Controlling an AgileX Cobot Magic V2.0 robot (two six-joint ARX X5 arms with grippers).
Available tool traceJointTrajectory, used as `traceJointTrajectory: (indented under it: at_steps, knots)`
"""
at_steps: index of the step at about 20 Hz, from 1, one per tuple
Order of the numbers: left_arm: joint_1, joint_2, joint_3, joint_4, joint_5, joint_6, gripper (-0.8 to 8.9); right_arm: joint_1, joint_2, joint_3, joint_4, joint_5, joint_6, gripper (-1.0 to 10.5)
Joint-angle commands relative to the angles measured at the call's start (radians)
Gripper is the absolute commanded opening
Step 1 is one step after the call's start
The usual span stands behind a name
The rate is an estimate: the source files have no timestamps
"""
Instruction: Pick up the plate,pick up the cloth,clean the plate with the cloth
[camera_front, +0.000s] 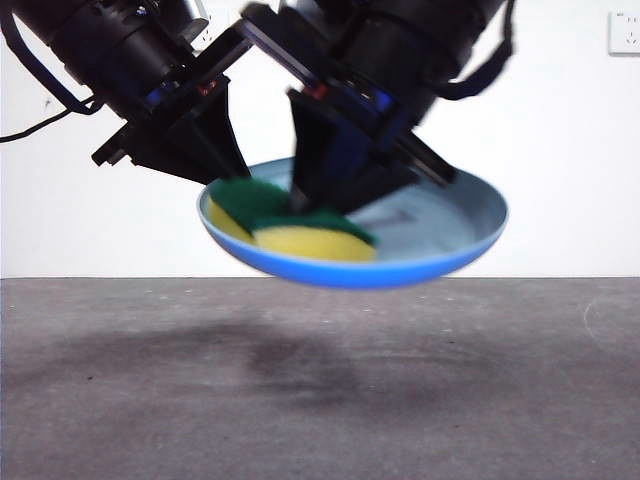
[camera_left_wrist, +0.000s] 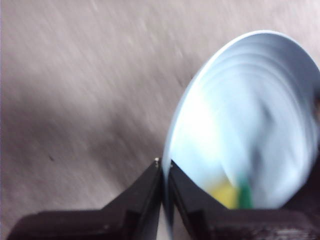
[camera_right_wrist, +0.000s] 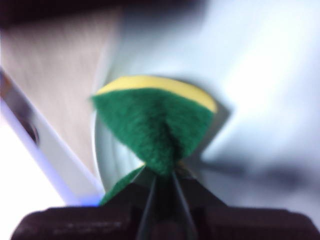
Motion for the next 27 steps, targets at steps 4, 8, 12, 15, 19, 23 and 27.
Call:
traceJointTrajectory:
  at_steps: [4,8,12,15,19,23,27]
  knots:
    - [-0.002,-0.003,0.001,-0.033,0.012,-0.015,-0.09,0.005,0.015,-0.009,-0.264,0.618,-0.007,-0.1]
    - [-0.005,-0.003,0.001,-0.079,0.016,0.014,-0.09,0.003,-0.005,-0.009,-0.142,0.891,0.002,-0.1]
    - [-0.004,-0.003,0.001,-0.095,0.012,0.033,-0.09,0.003,-0.032,-0.009,0.138,0.766,0.002,-0.1]
    - [-0.002,-0.003,0.001,-0.110,-0.019,0.061,-0.09,0.003,-0.070,-0.009,0.323,0.563,0.002,-0.1]
    - [0.021,-0.002,0.001,-0.139,-0.262,0.136,-0.09,0.004,-0.192,-0.009,0.299,0.557,-0.006,-0.1]
    - [0.106,0.002,0.001,-0.075,-0.299,0.154,-0.09,-0.002,-0.361,-0.009,0.148,0.558,-0.024,-0.1]
    - [0.171,0.056,0.001,-0.047,-0.303,0.159,-0.09,-0.002,-0.505,-0.009,-0.032,0.562,-0.024,-0.1]
